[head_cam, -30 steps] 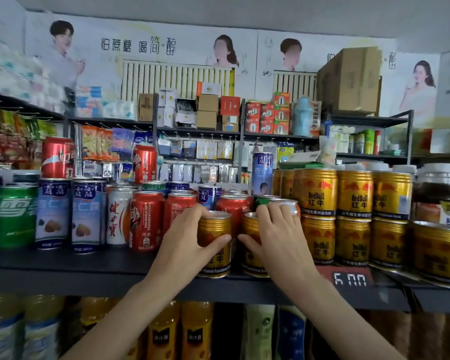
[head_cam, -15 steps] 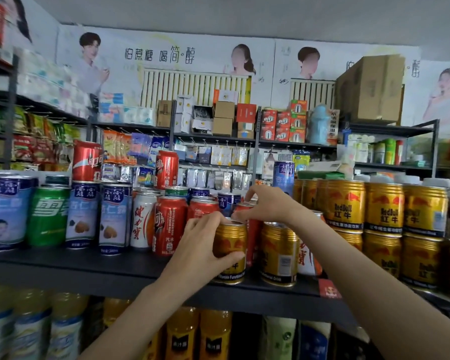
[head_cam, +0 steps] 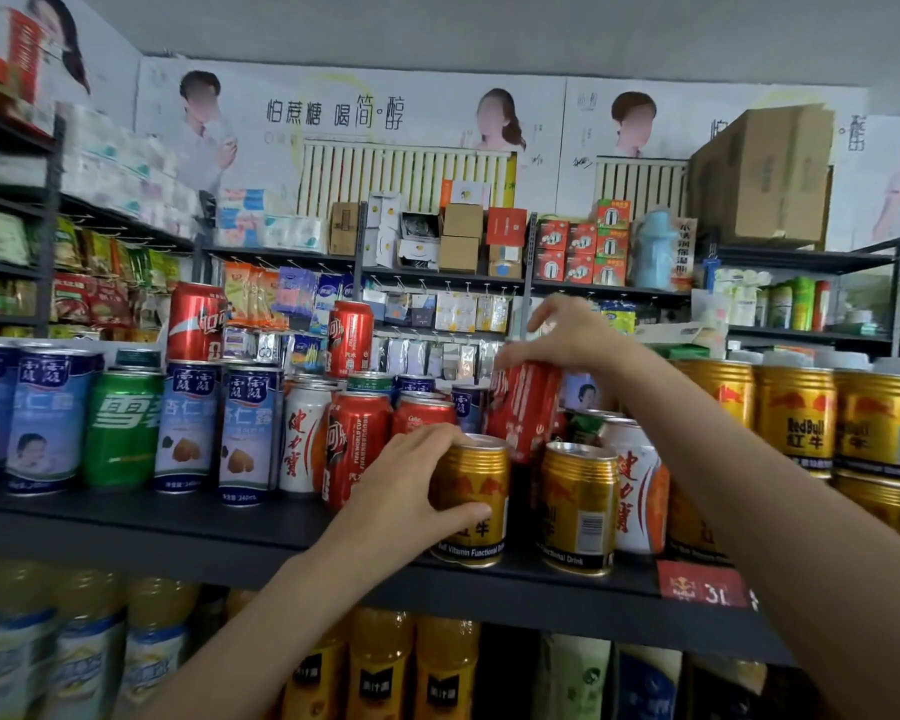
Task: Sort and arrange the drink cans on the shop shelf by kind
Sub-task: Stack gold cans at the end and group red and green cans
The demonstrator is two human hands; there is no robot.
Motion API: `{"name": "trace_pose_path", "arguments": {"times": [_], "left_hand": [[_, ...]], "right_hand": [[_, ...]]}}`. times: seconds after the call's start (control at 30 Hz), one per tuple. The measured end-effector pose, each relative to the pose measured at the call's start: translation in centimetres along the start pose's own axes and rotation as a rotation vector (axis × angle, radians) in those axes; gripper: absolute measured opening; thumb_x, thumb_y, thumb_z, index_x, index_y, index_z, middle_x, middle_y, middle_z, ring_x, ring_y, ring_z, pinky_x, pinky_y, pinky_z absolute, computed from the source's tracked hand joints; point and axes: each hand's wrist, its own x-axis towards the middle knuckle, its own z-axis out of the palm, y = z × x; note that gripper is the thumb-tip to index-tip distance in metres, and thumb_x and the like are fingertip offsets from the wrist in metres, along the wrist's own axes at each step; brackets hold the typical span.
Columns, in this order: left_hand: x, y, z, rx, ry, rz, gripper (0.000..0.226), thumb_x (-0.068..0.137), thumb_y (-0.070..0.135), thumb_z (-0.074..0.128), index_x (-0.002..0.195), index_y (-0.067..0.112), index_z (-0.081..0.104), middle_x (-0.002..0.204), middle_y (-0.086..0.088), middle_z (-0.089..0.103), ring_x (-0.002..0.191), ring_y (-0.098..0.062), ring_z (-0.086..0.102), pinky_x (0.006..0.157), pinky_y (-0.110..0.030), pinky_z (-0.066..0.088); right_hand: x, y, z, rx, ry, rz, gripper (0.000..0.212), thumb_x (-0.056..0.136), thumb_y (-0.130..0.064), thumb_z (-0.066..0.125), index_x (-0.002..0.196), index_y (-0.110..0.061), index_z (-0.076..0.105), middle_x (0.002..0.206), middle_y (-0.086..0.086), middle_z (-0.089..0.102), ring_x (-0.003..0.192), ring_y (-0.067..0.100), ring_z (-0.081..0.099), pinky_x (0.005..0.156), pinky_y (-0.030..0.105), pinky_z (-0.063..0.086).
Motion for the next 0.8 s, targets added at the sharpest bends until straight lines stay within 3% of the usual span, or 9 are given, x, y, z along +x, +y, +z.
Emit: {"name": "trace_pose_path", "arguments": {"times": [0.1, 0.2, 0.43, 0.47, 0.53, 0.6, 0.67, 0.73, 0.8], "left_hand": [[0.5, 0.2, 0.7, 0.056, 0.018, 0.034, 0.05, 0.079, 0.046, 0.065, 0.121, 0.034, 0.041, 0.118, 0.022, 0.041, 0.115, 0.0, 0.036, 0.099, -0.025, 0.038], [1.2, 0.8, 1.7, 0.137, 0.027, 0.055, 0.052, 0.081, 0.049, 0.061, 0.125, 0.031, 0.038, 0.127, 0.017, 0.041, 0.117, -0.002, 0.033, 0.094, -0.018, 0.029], [2.8, 1.2, 4.1, 0.312, 0.07, 0.047, 0.063, 0.087, 0.047, 0.053, 0.14, 0.026, 0.026, 0.149, 0.006, 0.022, 0.135, -0.013, 0.02, 0.105, -0.027, 0.028], [2.5, 1.1, 4.2, 0.334, 0.113, 0.074, 0.063, 0.088, 0.048, 0.051, 0.141, 0.027, 0.026, 0.15, 0.005, 0.02, 0.136, -0.014, 0.019, 0.106, -0.027, 0.028], [1.2, 0.5, 3.4, 0.342, 0.319, 0.196, 0.047, 0.089, 0.047, 0.047, 0.132, 0.029, 0.039, 0.139, 0.007, 0.038, 0.128, -0.01, 0.032, 0.099, -0.023, 0.032], [-0.2, -0.8, 1.6, 0.205, 0.548, 0.207, 0.024, 0.087, 0.04, 0.045, 0.109, 0.031, 0.048, 0.112, 0.014, 0.049, 0.106, 0.0, 0.042, 0.09, -0.013, 0.034], [-1.2, -2.5, -0.9, -0.056, 0.693, 0.087, 0.01, 0.086, 0.033, 0.051, 0.092, 0.031, 0.044, 0.096, 0.013, 0.047, 0.09, 0.003, 0.045, 0.077, -0.006, 0.036], [-1.4, -3.9, -3.2, -0.317, 0.678, -0.06, 0.017, 0.087, 0.036, 0.057, 0.09, 0.034, 0.041, 0.095, 0.01, 0.05, 0.086, 0.005, 0.049, 0.072, -0.006, 0.039], [-1.5, -5.3, -4.6, -0.411, 0.548, -0.135, 0.033, 0.071, 0.049, 0.056, 0.096, 0.036, 0.04, 0.101, 0.014, 0.051, 0.091, 0.007, 0.051, 0.077, -0.011, 0.041]], "right_hand": [[0.8, -1.8, -2.3, 0.088, 0.147, -0.066, 0.05, 0.07, -0.03, 0.079, 0.103, -0.014, 0.045, 0.097, 0.001, 0.051, 0.086, 0.018, 0.054, 0.064, 0.024, 0.048], [1.0, -3.1, -3.3, 0.126, 0.242, -0.141, 0.053, 0.067, -0.031, 0.08, 0.103, -0.015, 0.045, 0.102, 0.001, 0.052, 0.094, 0.02, 0.055, 0.076, 0.033, 0.052], [0.4, -4.0, -2.2, 0.32, 0.136, -0.201, 0.047, 0.067, -0.028, 0.081, 0.093, -0.02, 0.043, 0.113, 0.009, 0.057, 0.093, 0.024, 0.062, 0.064, 0.028, 0.054], [0.4, -4.2, -1.8, 0.329, 0.126, -0.216, 0.046, 0.067, -0.029, 0.081, 0.091, -0.022, 0.042, 0.114, 0.01, 0.057, 0.093, 0.024, 0.062, 0.065, 0.028, 0.053], [0.4, -4.6, -1.0, 0.356, 0.098, -0.238, 0.046, 0.066, -0.028, 0.081, 0.092, -0.022, 0.043, 0.111, 0.01, 0.058, 0.093, 0.025, 0.062, 0.068, 0.03, 0.055], [0.3, -5.0, -0.1, 0.378, 0.038, -0.237, 0.05, 0.067, -0.028, 0.081, 0.099, -0.019, 0.044, 0.103, 0.008, 0.059, 0.088, 0.022, 0.064, 0.071, 0.032, 0.056], [0.1, -5.9, 1.1, 0.405, -0.066, -0.228, 0.049, 0.069, -0.027, 0.08, 0.101, -0.017, 0.044, 0.098, 0.006, 0.06, 0.084, 0.02, 0.065, 0.069, 0.03, 0.057], [-0.2, -7.0, 3.1, 0.351, -0.156, -0.234, 0.048, 0.069, -0.029, 0.078, 0.101, -0.015, 0.045, 0.098, 0.004, 0.059, 0.084, 0.021, 0.065, 0.065, 0.028, 0.056], [-0.6, -8.0, 5.8, 0.227, -0.194, -0.276, 0.051, 0.068, -0.032, 0.079, 0.104, -0.013, 0.048, 0.097, 0.0, 0.057, 0.086, 0.019, 0.062, 0.064, 0.026, 0.053]]}}
